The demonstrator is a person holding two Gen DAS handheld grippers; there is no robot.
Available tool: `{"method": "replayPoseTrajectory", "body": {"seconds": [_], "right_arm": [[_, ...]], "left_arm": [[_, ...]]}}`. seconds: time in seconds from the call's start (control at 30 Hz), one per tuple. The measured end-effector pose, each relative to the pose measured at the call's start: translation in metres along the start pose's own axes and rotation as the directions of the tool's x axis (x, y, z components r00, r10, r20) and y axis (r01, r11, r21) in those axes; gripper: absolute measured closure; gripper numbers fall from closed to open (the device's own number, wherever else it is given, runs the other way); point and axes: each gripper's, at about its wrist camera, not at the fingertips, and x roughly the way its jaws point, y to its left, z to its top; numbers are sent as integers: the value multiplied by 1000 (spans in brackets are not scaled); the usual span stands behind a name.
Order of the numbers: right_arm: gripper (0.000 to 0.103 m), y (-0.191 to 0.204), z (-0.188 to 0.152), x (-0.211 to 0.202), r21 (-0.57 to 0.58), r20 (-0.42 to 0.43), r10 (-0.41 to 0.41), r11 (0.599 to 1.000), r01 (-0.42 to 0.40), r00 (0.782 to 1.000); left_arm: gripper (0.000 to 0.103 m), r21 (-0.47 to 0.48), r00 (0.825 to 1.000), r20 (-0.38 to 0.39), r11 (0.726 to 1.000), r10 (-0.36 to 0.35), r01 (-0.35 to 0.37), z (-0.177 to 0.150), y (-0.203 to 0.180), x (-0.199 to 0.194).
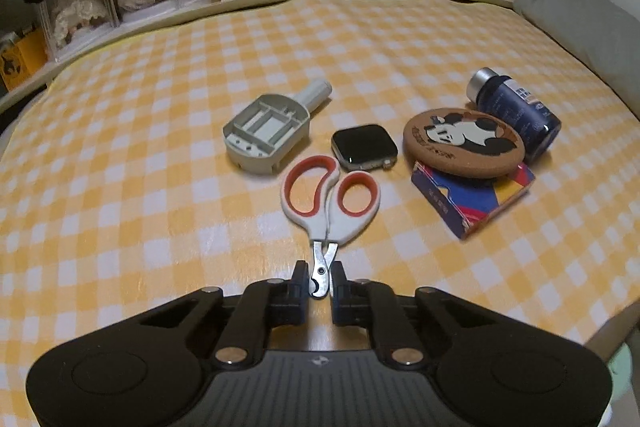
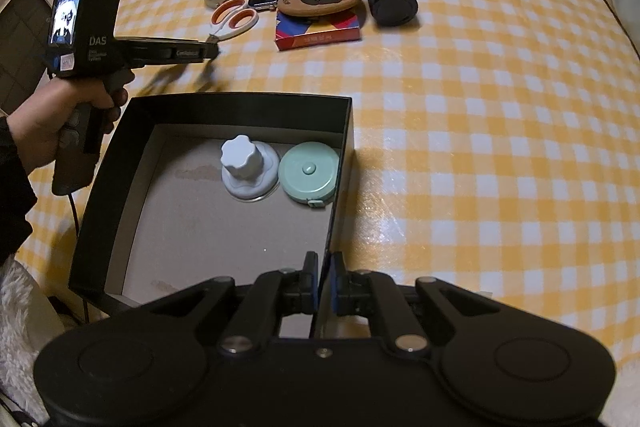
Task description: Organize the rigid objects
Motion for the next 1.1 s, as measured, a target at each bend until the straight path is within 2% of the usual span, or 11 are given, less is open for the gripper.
{"method": "replayPoseTrajectory", "body": {"seconds": [0.13, 0.23, 0.27, 0.4, 0.47, 0.53, 0.8, 1.0, 1.1], "right_arm": [[96, 0, 0, 0, 2, 0, 3, 1000, -3, 1000], [96, 2, -1, -1, -1, 0, 1, 1000, -1, 1000], [96, 2, 0, -1, -3, -1, 2, 1000, -2, 1000], [96, 4, -1, 0, -10, -1, 4, 1000, -4, 1000], [96, 4, -1, 0, -12, -1, 3, 1000, -3, 1000], [96, 3, -1, 0, -11, -1, 4, 1000, -4, 1000], [96, 4, -1, 0, -11, -1, 5, 1000, -5, 1000], [96, 4, -1, 0, -12, -1, 4, 1000, -4, 1000], [96, 4, -1, 0, -11, -1, 4, 1000, -4, 1000]], "left_arm": [[92, 63, 996, -87, 997, -34, 40, -11, -2, -13], [92, 39, 981, -179, 996, -76, 85, -14, -1, -24], [92, 34, 979, -185, 995, -86, 94, -15, 0, -29], [90, 18, 991, -69, 993, -115, 116, -6, -1, -47], [79, 11, 993, -23, 993, -116, 116, 2, -4, -47], [76, 11, 994, 4, 994, -113, 113, 6, -9, -42], [76, 96, 999, -12, 994, -50, 51, 3, -23, -5], [75, 107, 999, -17, 993, -47, 49, 5, -20, 3], [79, 125, 998, -40, 991, -51, 56, 3, -22, 3]]}}
